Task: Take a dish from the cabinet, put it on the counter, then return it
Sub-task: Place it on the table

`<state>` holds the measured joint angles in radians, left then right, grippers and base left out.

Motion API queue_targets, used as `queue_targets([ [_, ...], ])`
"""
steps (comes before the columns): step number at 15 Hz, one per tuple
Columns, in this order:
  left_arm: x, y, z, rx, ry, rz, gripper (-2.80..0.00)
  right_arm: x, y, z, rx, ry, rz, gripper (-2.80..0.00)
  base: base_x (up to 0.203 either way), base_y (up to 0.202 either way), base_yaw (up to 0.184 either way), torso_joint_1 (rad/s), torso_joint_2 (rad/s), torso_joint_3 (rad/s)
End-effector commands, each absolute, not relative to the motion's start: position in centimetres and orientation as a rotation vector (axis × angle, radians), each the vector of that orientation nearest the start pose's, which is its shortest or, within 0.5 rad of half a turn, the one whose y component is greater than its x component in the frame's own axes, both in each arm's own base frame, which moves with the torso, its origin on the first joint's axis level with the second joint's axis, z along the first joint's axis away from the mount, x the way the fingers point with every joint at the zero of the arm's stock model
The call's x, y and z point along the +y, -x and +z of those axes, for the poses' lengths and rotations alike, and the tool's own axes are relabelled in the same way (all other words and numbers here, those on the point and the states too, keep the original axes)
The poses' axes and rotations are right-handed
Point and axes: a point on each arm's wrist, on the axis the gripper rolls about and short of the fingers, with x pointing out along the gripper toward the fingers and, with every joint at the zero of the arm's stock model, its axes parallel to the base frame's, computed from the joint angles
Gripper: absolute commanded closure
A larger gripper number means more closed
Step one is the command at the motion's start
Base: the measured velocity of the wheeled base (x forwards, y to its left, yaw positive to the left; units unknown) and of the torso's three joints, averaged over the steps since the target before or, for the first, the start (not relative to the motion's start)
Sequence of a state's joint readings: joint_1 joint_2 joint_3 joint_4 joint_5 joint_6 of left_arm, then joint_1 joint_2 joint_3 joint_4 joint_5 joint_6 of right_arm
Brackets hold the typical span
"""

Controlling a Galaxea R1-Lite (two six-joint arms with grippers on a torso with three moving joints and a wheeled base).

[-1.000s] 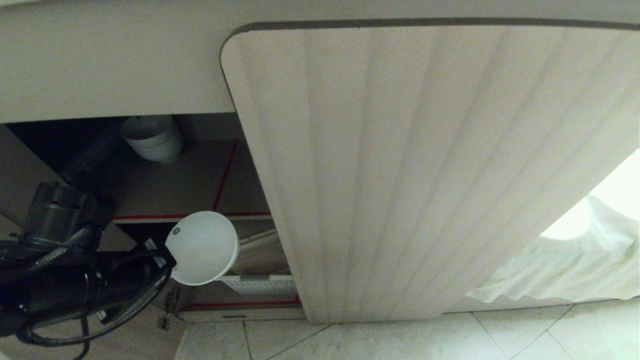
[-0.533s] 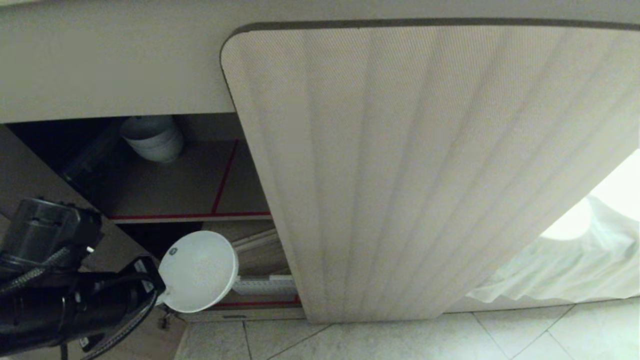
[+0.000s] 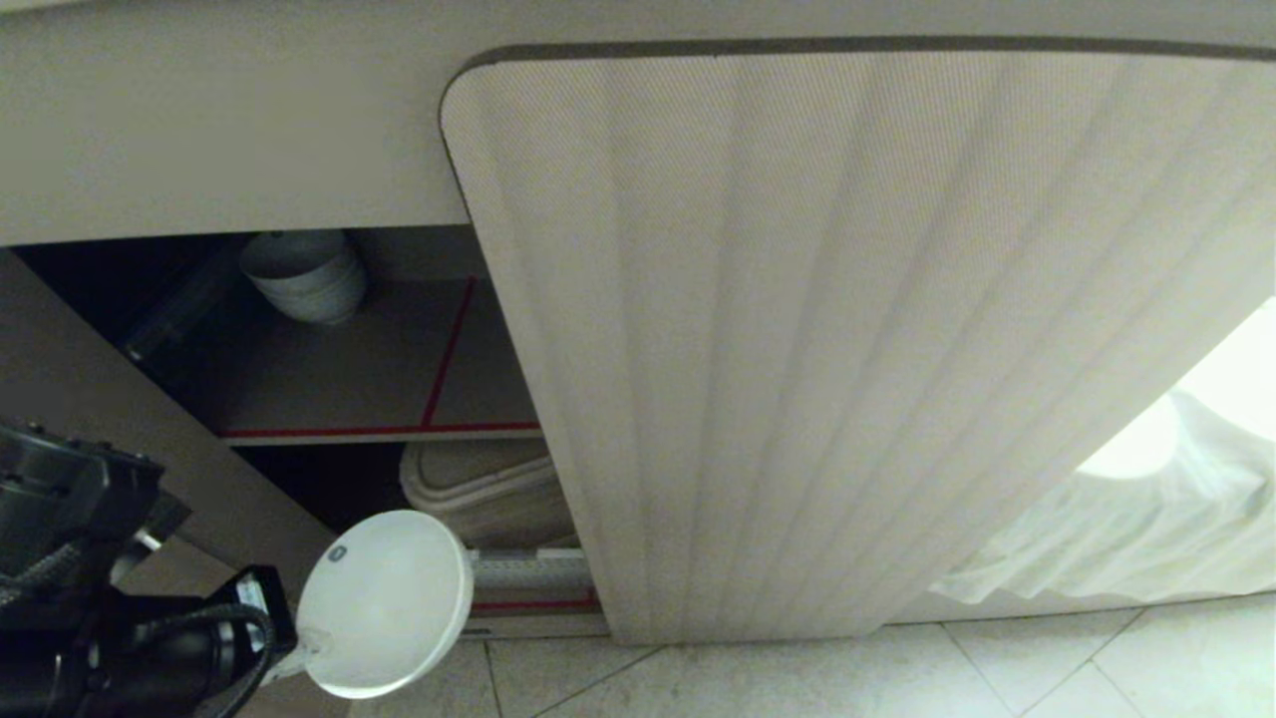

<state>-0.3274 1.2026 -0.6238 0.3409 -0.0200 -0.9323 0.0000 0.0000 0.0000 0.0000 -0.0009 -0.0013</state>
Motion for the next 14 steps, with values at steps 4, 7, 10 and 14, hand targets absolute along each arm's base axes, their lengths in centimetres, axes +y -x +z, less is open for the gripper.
queue_targets([
  [4, -4.3, -11.2, 17.2, 1.004, 0.725, 0.065, 0.0, 0.0, 2.3, 7.5, 0.0, 0.002, -0.001, 0.0, 0.0, 0.0, 0.0, 0.0, 0.0, 0.0],
  [7, -4.1, -10.5, 17.2, 0.995, 0.728, 0.053, 0.0, 0.0, 2.3, 7.5, 0.0, 0.002, -0.002, 0.0, 0.0, 0.0, 0.0, 0.0, 0.0, 0.0],
  [10, -3.6, -9.2, 17.3, 0.983, 0.735, 0.03, 0.0, 0.0, 2.3, 7.5, 0.0, 0.002, -0.002, 0.0, 0.0, 0.0, 0.0, 0.0, 0.0, 0.0],
  [14, -2.9, -7.2, 17.3, 0.991, 0.702, -0.009, 0.0, 0.0, 2.3, 7.5, 0.0, 0.002, -0.001, 0.0, 0.0, 0.0, 0.0, 0.0, 0.0, 0.0],
])
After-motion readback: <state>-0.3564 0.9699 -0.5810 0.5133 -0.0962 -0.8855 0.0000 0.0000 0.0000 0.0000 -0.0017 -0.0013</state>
